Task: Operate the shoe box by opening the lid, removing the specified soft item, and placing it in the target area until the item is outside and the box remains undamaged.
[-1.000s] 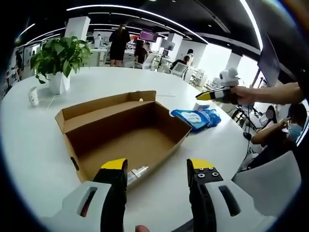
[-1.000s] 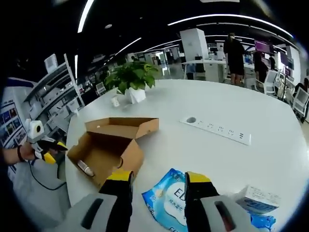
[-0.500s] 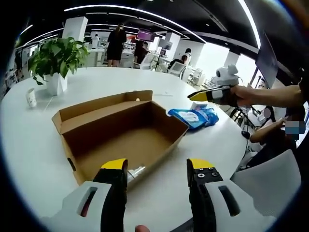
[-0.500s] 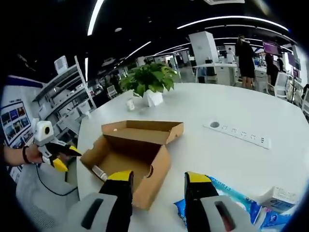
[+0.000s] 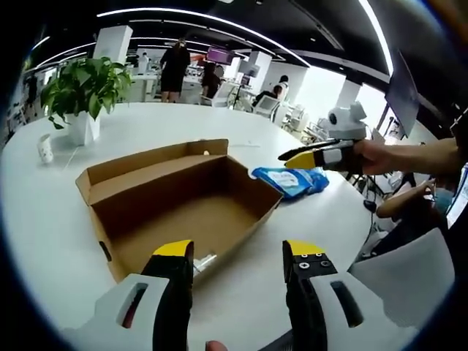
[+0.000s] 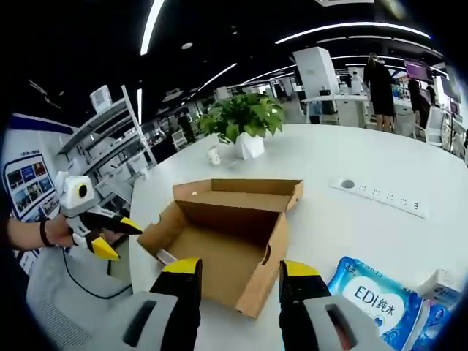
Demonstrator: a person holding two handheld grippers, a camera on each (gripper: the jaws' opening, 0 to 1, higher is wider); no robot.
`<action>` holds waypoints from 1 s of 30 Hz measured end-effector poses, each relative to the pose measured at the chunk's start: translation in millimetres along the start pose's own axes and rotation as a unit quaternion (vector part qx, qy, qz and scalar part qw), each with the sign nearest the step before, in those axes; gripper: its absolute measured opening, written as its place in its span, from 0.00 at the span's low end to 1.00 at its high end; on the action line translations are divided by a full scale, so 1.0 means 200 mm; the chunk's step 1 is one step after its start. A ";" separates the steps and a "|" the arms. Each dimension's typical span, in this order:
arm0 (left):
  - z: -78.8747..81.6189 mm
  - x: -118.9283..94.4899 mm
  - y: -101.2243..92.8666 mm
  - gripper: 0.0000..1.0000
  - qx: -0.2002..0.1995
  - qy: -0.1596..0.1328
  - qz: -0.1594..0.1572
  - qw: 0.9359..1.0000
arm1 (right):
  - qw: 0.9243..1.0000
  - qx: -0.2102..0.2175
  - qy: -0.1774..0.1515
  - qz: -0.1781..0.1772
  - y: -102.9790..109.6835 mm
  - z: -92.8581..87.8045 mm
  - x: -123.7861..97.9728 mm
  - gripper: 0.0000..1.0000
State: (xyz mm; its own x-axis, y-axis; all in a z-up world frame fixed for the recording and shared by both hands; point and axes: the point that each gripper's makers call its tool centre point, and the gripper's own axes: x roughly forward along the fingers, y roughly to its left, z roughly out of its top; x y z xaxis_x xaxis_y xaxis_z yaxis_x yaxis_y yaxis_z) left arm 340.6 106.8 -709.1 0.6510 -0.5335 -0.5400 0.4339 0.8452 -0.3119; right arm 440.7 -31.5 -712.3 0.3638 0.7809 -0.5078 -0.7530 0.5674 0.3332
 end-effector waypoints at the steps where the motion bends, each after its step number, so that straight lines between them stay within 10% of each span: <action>1: 0.00 0.00 0.00 0.50 0.000 0.000 -0.001 1.000 | 1.000 -0.001 0.001 0.002 0.02 -0.01 0.01 0.39; 30: 0.05 -0.02 0.01 0.48 -0.001 -0.003 -0.006 1.000 | 1.000 0.016 -0.008 0.001 0.21 -0.22 -0.04 0.40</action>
State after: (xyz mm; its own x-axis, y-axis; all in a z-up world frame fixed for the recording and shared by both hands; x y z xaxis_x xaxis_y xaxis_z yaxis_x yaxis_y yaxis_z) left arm 345.4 109.2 -699.3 0.6495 -0.5431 -0.5322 0.4397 0.8392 -0.3199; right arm 382.0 -24.4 -728.8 0.3706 0.7860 -0.4948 -0.7355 0.5737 0.3605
